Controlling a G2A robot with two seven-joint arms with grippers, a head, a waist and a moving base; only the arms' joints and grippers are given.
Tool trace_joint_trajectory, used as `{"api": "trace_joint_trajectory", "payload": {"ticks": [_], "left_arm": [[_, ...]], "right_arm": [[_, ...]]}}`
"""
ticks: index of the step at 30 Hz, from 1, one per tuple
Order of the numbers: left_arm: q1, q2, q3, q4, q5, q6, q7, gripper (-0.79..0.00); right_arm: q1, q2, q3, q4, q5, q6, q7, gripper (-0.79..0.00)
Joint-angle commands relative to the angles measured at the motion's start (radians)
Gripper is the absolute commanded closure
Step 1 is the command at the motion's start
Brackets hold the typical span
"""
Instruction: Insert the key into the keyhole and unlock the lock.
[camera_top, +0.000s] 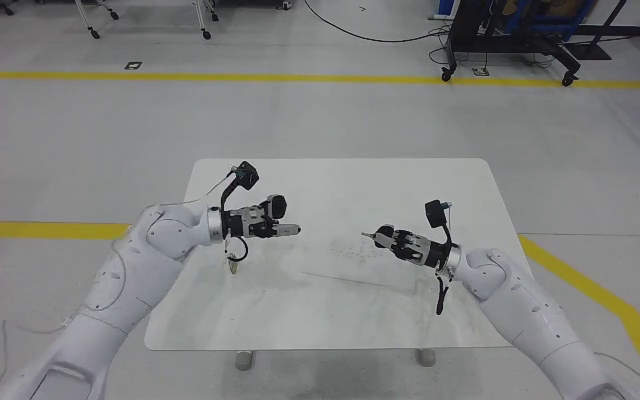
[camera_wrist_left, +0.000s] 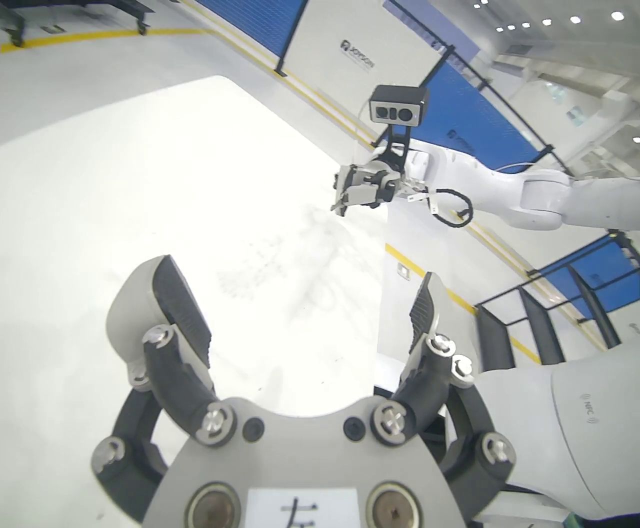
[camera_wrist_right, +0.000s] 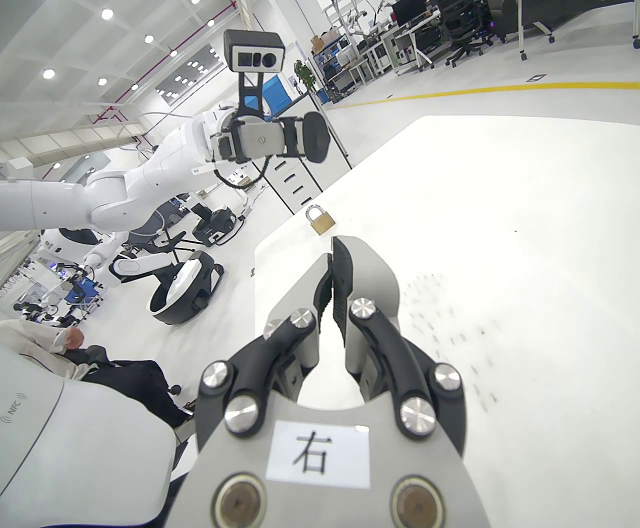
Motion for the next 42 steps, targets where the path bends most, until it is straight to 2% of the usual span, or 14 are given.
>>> {"api": "trace_joint_trajectory", "payload": {"ticks": [1, 4, 6, 8, 11, 16, 20, 27, 31, 34, 35, 42], "left_arm": [[0.097, 0.05, -0.13, -0.166, 0.133, 0.149, -0.047, -0.785], [0.247, 0.1, -0.267, -0.401, 0.354, 0.425, -0.152, -0.785], [0.336, 0.118, -0.312, -0.525, 0.484, 0.575, -0.232, -0.785], [0.399, 0.127, -0.329, -0.597, 0.556, 0.661, -0.299, -0.785], [0.453, 0.132, -0.326, -0.645, 0.618, 0.727, -0.348, -0.785], [0.47, 0.126, -0.279, -0.638, 0.66, 0.789, -0.396, -0.785], [0.451, 0.113, -0.25, -0.567, 0.653, 0.842, -0.34, -0.785], [0.384, 0.087, -0.181, -0.458, 0.658, 0.939, -0.335, -0.785], [0.355, 0.076, -0.153, -0.422, 0.662, 0.948, -0.336, -0.646], [0.339, 0.069, -0.139, -0.407, 0.662, 0.95, -0.334, -0.594], [0.335, 0.067, -0.135, -0.402, 0.662, 0.95, -0.333, -0.545], [0.317, 0.057, -0.127, -0.376, 0.667, 0.966, -0.329, -0.443]], "right_arm": [[0.0, 0.0, 0.0, 0.0, 0.0, 0.0, 0.0, 0.0], [0.0, 0.0, 0.0, 0.0, 0.0, 0.0, 0.0, 0.0], [0.0, 0.0, 0.0, 0.0, 0.0, 0.0, 0.0, 0.0], [0.0, 0.0, 0.0, 0.0, 0.0, 0.0, 0.0, 0.0], [0.0, 0.0, 0.0, 0.0, 0.0, 0.0, 0.0, 0.0], [0.0, 0.0, 0.0, 0.0, 0.0, 0.0, 0.0, 0.0], [0.0, 0.0, 0.0, 0.0, 0.0, 0.0, 0.0, 0.0], [0.0, 0.0, 0.0, 0.0, 0.0, 0.0, 0.0, 0.0], [0.0, 0.0, 0.0, 0.0, 0.0, 0.0, 0.0, 0.0], [0.0, 0.0, 0.0, 0.0, 0.0, 0.0, 0.0, 0.0], [0.0, 0.0, 0.0, 0.0, 0.0, 0.0, 0.0, 0.0], [0.0, 0.0, 0.0, 0.0, 0.0, 0.0, 0.0, 0.0]]}}
